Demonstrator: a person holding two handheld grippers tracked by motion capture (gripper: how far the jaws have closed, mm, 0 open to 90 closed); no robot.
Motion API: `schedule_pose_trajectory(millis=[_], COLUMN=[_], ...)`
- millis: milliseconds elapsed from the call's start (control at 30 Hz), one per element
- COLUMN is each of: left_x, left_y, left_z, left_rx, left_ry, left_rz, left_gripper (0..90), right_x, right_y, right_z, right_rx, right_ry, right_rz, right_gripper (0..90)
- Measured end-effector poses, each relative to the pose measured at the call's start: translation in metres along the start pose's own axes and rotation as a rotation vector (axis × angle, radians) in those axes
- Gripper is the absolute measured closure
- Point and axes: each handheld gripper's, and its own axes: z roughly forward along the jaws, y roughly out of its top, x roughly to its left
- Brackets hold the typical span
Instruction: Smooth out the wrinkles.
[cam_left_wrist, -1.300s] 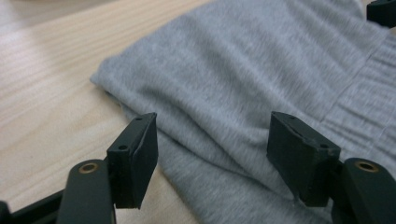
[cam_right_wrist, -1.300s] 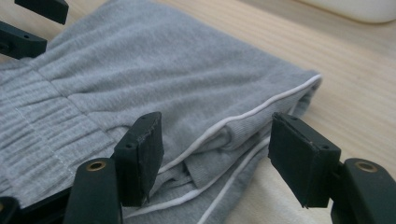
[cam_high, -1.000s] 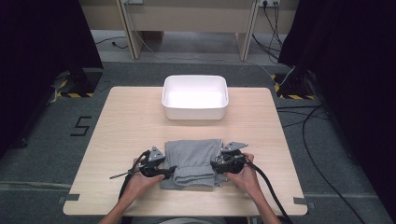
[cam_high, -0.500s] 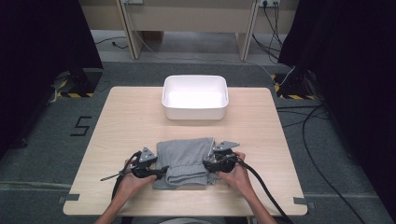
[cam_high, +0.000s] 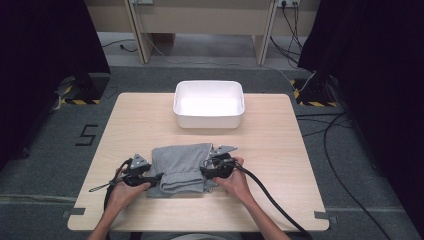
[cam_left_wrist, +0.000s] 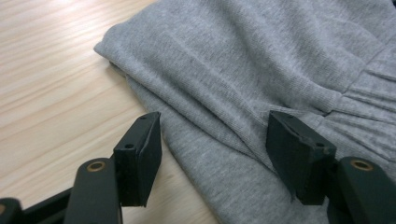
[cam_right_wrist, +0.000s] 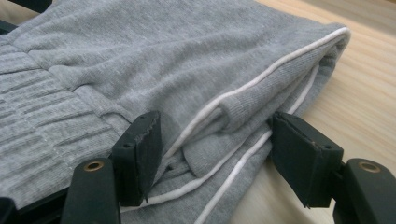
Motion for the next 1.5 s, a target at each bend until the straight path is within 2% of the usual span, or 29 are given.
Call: schedule_pose_trajectory(millis=[100, 333, 467, 1067, 1300, 1433, 1500], left_x=[0.008, 0.019, 0.024, 0.049, 0.056, 0.054, 0.053], left_y=[-0.002, -0.002, -0.004, -0.004, -0.005, -0.004, -0.003], left_z=[-0.003, -0.008, -0.010, -0.012, -0.012, -0.013, -0.015], left_rx=[0.000, 0.019, 0.020, 0.019, 0.012, 0.007, -0.008], left_ry=[0.013, 0.045, 0.049, 0.100, 0.107, 0.119, 0.120], left_rz=[-0.011, 0.001, -0.013, -0.056, -0.078, -0.073, -0.092], left_gripper=[35.3, 35.8, 35.8, 35.8, 35.6, 35.2, 34.8], right_x=[0.005, 0.012, 0.015, 0.019, 0.021, 0.020, 0.019], right_y=[0.006, 0.016, 0.020, 0.039, 0.045, 0.044, 0.046], right_z=[0.007, 0.020, 0.024, 0.047, 0.052, 0.052, 0.050], right_rx=[0.000, -0.005, -0.006, -0.019, -0.013, -0.017, -0.019], right_ry=[0.000, 0.008, 0.011, 0.026, 0.026, 0.032, 0.039], right_rz=[-0.003, -0.011, -0.004, -0.003, -0.005, -0.007, -0.008], right_gripper=[34.9, 35.0, 35.0, 35.3, 35.3, 35.3, 35.3])
